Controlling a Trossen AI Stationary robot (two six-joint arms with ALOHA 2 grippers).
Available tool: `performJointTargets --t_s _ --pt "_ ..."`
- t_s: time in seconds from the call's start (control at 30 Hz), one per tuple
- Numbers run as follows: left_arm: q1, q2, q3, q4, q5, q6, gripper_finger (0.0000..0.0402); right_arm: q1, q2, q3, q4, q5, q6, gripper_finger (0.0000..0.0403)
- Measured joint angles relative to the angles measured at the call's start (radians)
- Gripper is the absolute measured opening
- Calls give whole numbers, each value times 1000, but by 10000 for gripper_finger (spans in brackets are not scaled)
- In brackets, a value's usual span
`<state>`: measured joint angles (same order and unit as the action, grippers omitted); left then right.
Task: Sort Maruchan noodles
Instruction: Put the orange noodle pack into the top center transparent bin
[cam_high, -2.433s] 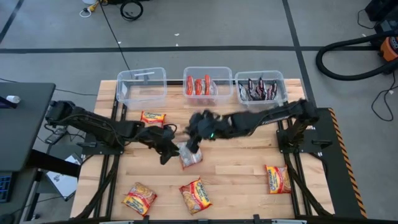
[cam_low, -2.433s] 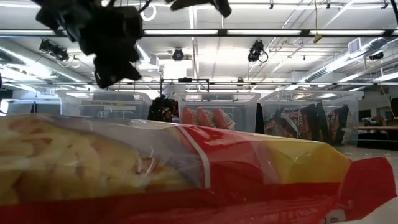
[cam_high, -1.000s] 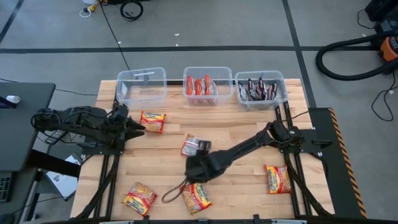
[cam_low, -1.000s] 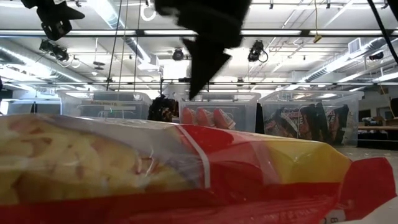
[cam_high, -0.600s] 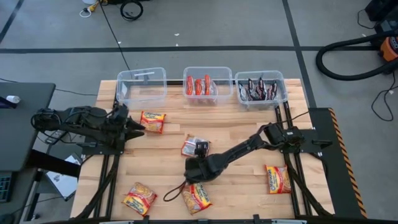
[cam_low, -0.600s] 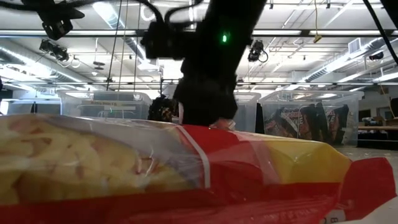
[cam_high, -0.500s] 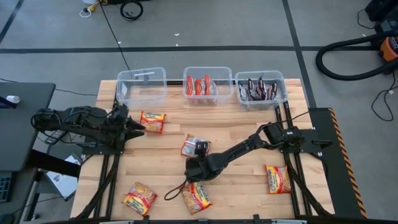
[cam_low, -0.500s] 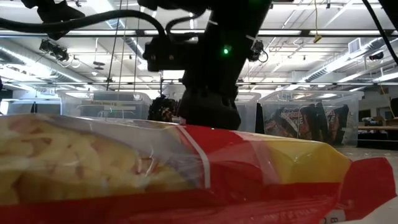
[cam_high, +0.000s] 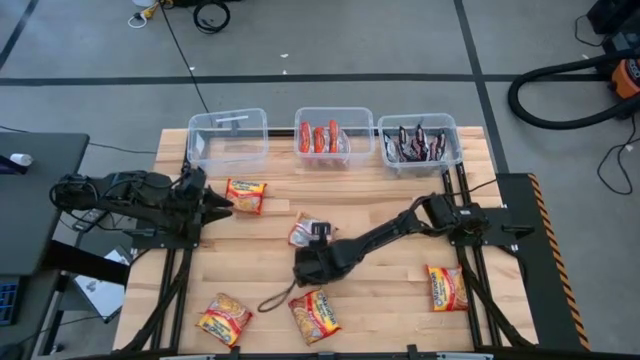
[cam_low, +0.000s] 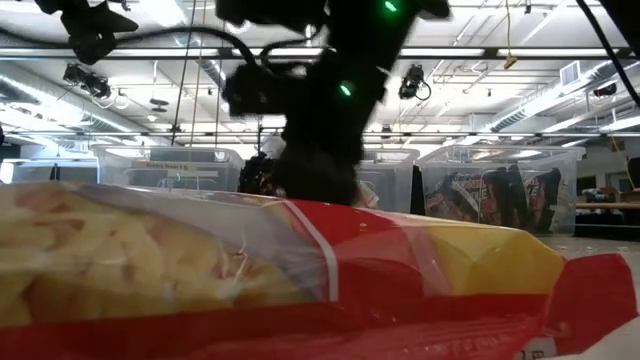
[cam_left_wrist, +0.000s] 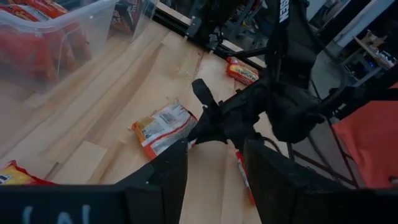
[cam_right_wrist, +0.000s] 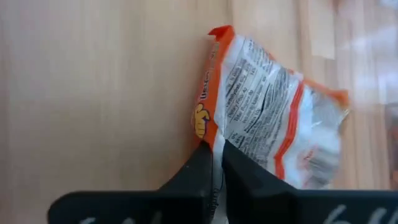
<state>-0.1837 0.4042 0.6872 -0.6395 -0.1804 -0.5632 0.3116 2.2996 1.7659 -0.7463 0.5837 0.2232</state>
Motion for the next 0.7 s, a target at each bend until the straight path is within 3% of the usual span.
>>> performJointTargets --t_s 0.27,0.43,0.7 --pt "0 0 0 29 -48 -1 160 -127 -180 220 -136 50 34 18" --pt "0 1 0 83 -56 2 160 -292 -371 239 -232 81 228 18" --pt "0 1 0 133 -80 33 160 -607 -500 240 -333 -74 471 18"
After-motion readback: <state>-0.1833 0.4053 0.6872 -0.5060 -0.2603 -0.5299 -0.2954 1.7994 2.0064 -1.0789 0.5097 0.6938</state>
